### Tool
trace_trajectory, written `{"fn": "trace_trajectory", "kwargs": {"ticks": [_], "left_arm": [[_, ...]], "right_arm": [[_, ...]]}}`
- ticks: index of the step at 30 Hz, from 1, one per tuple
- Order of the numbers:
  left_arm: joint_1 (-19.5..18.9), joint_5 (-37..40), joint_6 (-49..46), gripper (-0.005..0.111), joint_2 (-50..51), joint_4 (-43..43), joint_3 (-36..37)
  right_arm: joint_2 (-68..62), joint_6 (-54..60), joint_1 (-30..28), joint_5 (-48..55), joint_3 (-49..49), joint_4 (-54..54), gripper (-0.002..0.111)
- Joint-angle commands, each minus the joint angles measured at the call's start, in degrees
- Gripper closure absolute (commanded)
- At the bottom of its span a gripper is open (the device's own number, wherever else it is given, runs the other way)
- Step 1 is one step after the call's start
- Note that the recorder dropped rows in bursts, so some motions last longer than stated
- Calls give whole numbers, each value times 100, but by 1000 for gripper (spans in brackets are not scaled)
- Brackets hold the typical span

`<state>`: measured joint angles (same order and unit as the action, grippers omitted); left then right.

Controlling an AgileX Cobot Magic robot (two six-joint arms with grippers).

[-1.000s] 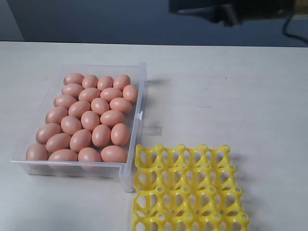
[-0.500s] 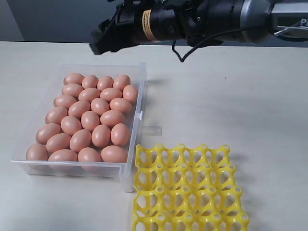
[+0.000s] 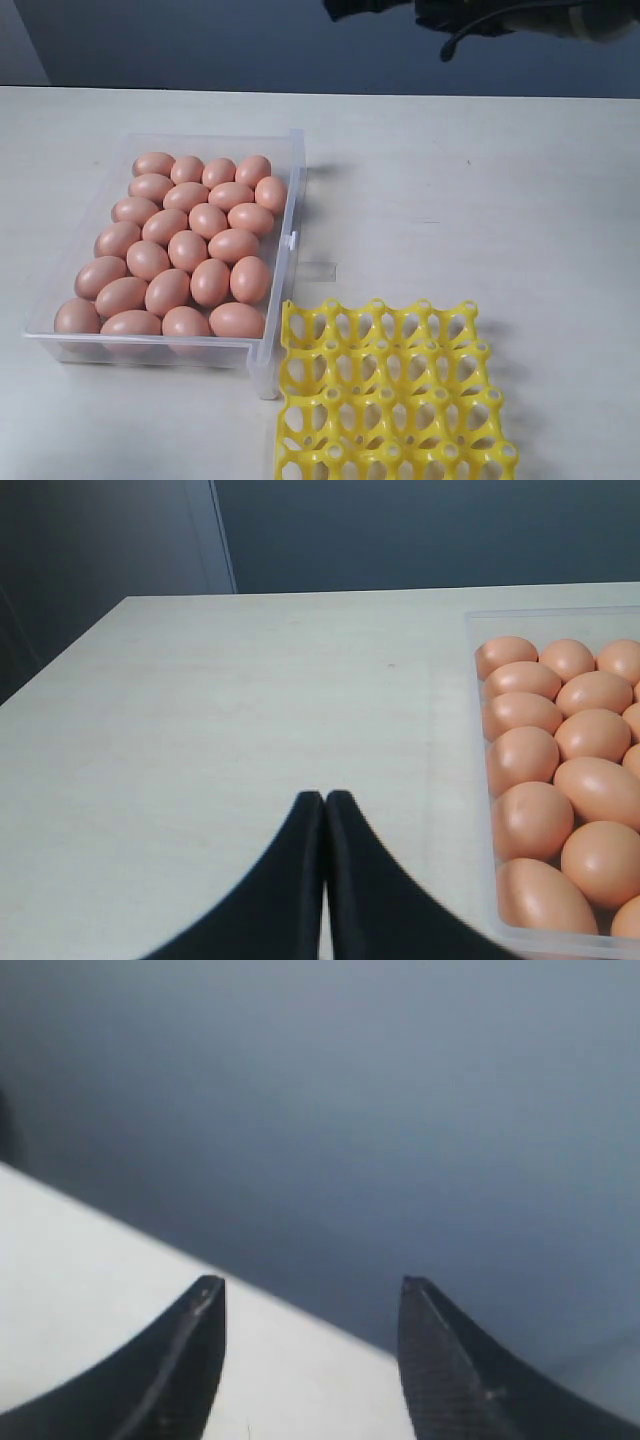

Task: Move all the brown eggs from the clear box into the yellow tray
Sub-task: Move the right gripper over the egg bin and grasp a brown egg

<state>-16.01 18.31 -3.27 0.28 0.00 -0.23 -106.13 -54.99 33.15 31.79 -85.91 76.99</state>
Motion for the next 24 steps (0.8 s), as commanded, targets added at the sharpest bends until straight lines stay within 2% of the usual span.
{"fn": "trace_trajectory", "kwargs": {"ticks": [1,3,7,11,13,17,24], "left_arm": [[26,-63,3,106,-28,0,23],[26,-63,3,106,-28,0,23],[26,-63,3,106,-28,0,23],[26,-63,3,106,-28,0,23],[26,-63,3,106,-28,0,23],[26,-63,3,106,-28,0,23],[26,-63,3,106,-28,0,23]], "right_arm": [[-159,3761,-651,1255,-10,-4364,57],[-325,5235,-926,1655,-10,-6248,57],[-515,7257,-1085,1744,-10,-9199,57],[-526,8912,-828,1701,-10,-11079,57],[-526,9284,-550,1537,-10,-11219,57],[-602,9284,2,1113,-10,-10661,57],[-1062,9249,565,1509,-312,-10552,56]]}}
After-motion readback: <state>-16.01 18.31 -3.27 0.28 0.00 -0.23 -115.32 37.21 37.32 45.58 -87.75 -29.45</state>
